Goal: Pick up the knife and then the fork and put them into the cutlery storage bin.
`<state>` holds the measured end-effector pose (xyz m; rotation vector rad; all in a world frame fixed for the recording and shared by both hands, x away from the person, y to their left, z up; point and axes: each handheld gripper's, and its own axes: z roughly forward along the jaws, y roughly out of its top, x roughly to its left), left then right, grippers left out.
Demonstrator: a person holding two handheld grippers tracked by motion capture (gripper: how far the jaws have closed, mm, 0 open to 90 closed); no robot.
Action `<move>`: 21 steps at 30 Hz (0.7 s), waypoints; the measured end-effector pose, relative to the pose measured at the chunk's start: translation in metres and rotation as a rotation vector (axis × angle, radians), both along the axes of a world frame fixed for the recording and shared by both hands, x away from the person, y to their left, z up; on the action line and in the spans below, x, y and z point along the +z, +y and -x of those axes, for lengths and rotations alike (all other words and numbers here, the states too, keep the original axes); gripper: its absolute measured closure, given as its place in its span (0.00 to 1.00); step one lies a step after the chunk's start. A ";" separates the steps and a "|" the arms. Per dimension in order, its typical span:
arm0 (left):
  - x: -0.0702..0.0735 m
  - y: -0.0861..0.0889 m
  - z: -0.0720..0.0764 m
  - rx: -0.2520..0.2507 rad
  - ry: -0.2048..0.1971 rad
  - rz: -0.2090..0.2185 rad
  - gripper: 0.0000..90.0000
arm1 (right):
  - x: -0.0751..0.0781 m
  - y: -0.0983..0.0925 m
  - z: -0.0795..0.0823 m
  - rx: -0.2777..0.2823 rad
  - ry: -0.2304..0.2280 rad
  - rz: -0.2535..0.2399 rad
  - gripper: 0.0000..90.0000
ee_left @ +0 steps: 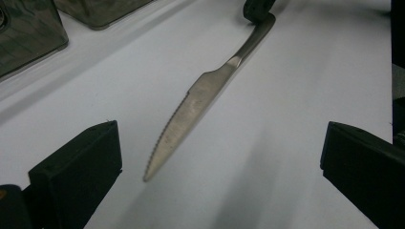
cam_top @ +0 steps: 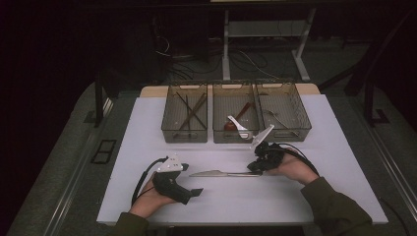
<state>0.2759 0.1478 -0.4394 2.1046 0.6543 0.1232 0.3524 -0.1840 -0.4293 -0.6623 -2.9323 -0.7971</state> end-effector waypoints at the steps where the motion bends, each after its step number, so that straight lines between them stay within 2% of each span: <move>1: 0.000 0.000 0.000 -0.001 0.000 -0.001 0.00 | 0.000 0.000 0.001 0.006 0.006 0.002 1.00; 8: 0.000 0.001 0.000 0.001 -0.002 0.002 0.00 | 0.003 0.002 0.002 0.043 -0.007 0.019 0.99; 11: 0.000 0.001 -0.001 0.000 -0.001 0.001 0.00 | 0.009 0.004 0.003 0.048 -0.014 0.017 0.90; 16: 0.000 0.001 -0.001 0.000 -0.001 -0.002 0.00 | 0.021 0.015 0.004 0.091 -0.045 0.066 0.82; 21: 0.000 0.001 -0.001 0.000 0.000 -0.001 0.00 | 0.029 0.032 0.005 0.135 -0.046 0.135 0.78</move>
